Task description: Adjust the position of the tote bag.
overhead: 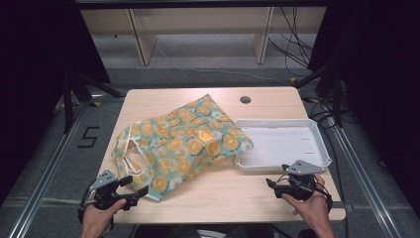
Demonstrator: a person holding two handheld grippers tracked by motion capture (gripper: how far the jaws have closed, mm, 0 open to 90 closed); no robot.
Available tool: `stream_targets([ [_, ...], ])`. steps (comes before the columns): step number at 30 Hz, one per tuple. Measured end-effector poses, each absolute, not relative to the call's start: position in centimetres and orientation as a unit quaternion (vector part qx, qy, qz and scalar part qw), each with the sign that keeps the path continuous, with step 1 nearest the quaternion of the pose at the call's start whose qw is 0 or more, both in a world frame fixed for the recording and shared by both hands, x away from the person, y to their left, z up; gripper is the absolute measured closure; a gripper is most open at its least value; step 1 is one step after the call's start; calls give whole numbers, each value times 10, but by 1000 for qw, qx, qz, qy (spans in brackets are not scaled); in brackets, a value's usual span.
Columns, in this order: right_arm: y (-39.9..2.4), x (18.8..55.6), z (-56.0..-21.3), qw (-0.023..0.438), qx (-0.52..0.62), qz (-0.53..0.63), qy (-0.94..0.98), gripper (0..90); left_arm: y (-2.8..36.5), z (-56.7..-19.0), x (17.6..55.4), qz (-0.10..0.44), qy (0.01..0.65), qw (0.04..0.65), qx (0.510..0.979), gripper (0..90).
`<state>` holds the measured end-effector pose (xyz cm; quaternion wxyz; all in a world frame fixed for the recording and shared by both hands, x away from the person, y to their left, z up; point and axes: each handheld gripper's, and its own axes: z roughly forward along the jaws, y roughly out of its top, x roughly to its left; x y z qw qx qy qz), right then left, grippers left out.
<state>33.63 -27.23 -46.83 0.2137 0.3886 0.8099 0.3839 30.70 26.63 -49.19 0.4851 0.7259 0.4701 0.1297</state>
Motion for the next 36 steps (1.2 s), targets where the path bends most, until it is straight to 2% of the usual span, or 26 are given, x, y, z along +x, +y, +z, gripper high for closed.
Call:
stream_targets([
  [8,-252,358,-463,223,358,381,823,296,240,-492,308,107,433,485,752,267],
  [18,-224,397,-452,220,344,397,822,306,207,-500,315,101,397,462,787,283],
  [23,-210,412,-450,194,354,399,824,297,198,-502,321,108,381,436,808,305],
  [26,-209,417,-450,197,354,393,826,280,192,-504,323,109,385,445,801,316],
  [27,-208,422,-452,181,363,395,824,242,189,-505,325,109,386,439,804,340],
  [29,-206,424,-453,176,369,384,828,233,188,-505,328,113,370,419,821,362],
  [31,-204,428,-455,185,359,382,831,250,186,-507,330,115,376,420,818,432],
  [33,-200,430,-457,171,364,378,834,306,184,-508,332,121,368,417,822,528],
  [34,-200,430,-457,171,364,378,834,306,184,-508,332,121,368,417,822,566],
  [35,-198,433,-458,172,365,374,835,400,184,-508,335,123,351,414,831,616],
  [36,-198,433,-457,163,366,362,842,458,184,-508,335,123,351,414,831,673],
])
